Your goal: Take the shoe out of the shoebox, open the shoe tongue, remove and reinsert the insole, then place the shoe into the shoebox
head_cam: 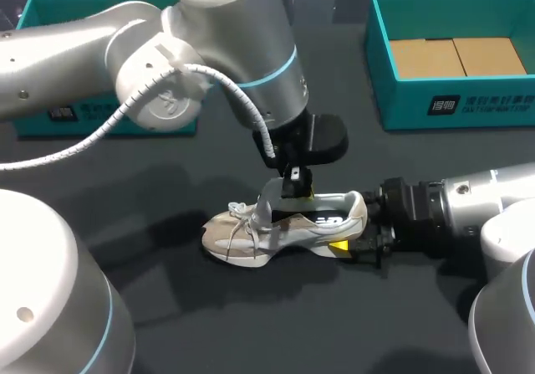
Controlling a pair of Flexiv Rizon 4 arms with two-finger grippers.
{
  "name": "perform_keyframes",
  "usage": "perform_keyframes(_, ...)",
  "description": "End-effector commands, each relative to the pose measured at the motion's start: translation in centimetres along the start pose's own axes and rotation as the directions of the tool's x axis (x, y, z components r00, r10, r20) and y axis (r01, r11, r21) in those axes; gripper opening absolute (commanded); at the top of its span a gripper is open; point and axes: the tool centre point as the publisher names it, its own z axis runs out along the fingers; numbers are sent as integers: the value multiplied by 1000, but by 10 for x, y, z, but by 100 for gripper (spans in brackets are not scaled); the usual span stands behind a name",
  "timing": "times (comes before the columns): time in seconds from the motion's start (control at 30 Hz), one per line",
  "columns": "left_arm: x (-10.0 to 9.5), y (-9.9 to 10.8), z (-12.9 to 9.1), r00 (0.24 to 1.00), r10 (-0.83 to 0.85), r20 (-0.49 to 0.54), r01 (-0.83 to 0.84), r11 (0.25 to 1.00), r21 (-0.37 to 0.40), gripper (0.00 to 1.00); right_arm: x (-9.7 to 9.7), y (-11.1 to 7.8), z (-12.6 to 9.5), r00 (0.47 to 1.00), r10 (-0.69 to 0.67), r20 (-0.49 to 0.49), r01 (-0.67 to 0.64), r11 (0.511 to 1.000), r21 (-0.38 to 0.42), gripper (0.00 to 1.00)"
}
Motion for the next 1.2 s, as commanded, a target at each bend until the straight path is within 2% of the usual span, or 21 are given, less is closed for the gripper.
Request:
perform_keyframes(0.03,-4,-9,9,1000,0,-7,0,1000,-18,0,1,1,2,1000,1,0,-1,1000,6,0)
perform_keyframes(0.13,-4,-9,9,1000,0,-7,0,1000,-18,0,1,1,2,1000,1,0,-1,1000,6,0)
perform_keyframes(0.17,-8,-12,16,999,13,-39,-14,999,-34,0,1,1,2,1000,1,0,-1,1000,6,0)
perform_keyframes(0.47,-31,-16,47,996,-19,-92,13,997,-70,0,1,1,2,1000,1,0,-1,1000,6,0)
perform_keyframes(0.8,-22,-2,75,990,-38,-137,20,991,-130,0,1,1,2,1000,1,0,-1,1000,6,0)
perform_keyframes(1.2,-8,24,85,972,-88,-217,51,984,-169,0,1,1,2,1000,1,0,-1,1000,6,0)
